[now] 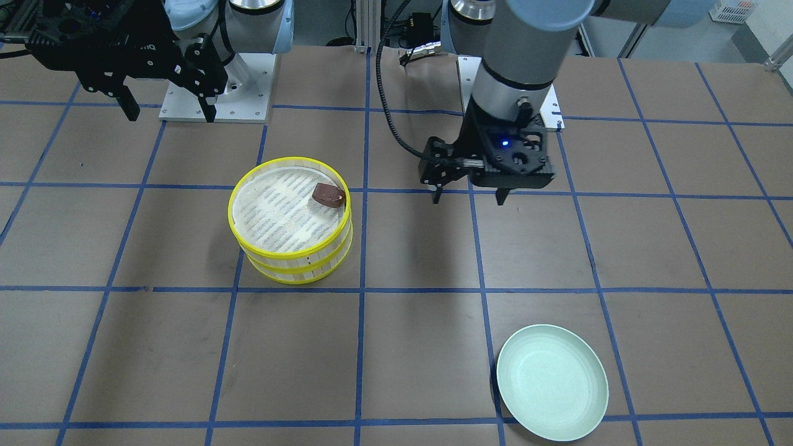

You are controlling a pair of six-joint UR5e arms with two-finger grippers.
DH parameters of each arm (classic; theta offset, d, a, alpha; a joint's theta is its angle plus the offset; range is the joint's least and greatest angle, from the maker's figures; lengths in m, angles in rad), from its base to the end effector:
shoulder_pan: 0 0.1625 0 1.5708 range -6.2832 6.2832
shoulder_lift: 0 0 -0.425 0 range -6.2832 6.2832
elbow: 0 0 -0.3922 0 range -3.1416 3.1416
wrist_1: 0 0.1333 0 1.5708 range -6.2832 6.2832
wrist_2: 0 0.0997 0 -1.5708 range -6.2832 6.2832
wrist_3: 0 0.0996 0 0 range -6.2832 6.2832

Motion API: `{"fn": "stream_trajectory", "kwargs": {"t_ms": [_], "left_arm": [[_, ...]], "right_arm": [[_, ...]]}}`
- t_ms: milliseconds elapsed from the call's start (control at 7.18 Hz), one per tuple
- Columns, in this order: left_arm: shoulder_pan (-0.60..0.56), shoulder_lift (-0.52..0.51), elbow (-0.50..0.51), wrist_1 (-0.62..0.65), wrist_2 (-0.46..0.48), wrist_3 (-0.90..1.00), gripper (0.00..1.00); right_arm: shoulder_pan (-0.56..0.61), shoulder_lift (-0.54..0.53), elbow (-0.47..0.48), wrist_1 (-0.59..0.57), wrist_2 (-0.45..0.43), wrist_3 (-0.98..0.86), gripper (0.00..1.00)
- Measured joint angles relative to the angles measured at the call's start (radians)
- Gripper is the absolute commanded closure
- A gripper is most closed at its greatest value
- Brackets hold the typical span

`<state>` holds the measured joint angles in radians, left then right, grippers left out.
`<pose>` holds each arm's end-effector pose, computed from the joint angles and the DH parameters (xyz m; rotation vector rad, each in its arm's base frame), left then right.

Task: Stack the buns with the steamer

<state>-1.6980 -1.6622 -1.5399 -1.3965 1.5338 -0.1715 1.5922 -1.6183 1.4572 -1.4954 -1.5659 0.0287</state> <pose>-0.2045 -0.5189 0.4744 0.0650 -3.0830 0.1652 0.1439 -0.4718 0.5592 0.0111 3.1317 -0.1340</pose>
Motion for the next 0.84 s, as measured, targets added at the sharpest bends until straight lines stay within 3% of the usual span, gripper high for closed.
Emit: {"fn": "stream_trajectory", "kwargs": {"t_ms": [836], "left_arm": [[0.11, 0.063, 0.056, -0.094, 0.028, 0.097, 0.0]], "right_arm": [[-0.001, 0.0, 0.0, 0.0, 0.002, -0.001, 0.0]]}}
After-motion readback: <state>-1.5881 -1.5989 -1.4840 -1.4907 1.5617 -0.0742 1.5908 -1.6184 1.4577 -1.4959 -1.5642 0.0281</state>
